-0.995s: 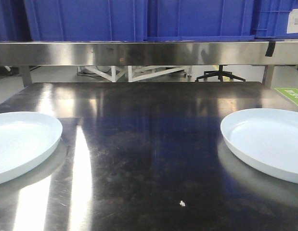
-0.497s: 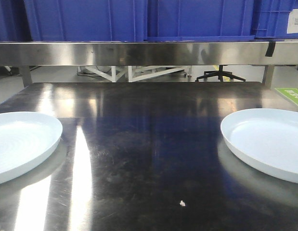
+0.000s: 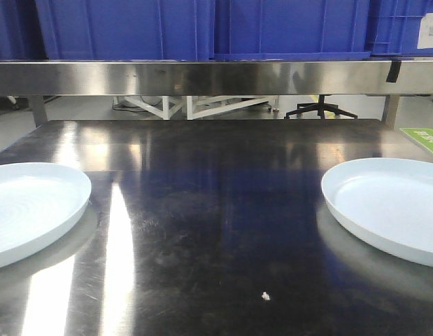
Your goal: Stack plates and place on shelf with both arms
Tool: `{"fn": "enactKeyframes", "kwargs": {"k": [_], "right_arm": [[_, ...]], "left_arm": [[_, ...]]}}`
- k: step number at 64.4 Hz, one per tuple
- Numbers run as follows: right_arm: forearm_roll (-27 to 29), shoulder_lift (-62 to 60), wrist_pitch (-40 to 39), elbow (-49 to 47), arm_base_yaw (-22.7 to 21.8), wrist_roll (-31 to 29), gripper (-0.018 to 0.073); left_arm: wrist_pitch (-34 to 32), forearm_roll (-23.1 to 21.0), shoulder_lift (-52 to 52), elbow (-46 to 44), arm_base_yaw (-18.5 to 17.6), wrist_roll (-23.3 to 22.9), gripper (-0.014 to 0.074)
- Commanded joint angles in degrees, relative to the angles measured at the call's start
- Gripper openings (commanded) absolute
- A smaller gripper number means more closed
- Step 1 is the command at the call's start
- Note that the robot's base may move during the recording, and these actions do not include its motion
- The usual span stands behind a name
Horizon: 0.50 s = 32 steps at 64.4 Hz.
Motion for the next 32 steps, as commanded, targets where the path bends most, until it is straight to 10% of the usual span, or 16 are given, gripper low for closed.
{"fn": "enactKeyframes", "kwargs": {"k": [1,32], "right_arm": [[-0.12,-1.04,-5.08,0.03,-0.10,-0.10,0.0049],[-4.96,-1.04,-5.40,0.03,-0.10,-2.79,0.0049]], "left_arm": [[-4.19,-0.22,-0.34,-2.06,-0.44,0.01,0.0097],[-1.15,-0.22,-0.34,-2.06,-0.44,0.01,0.0097]]}}
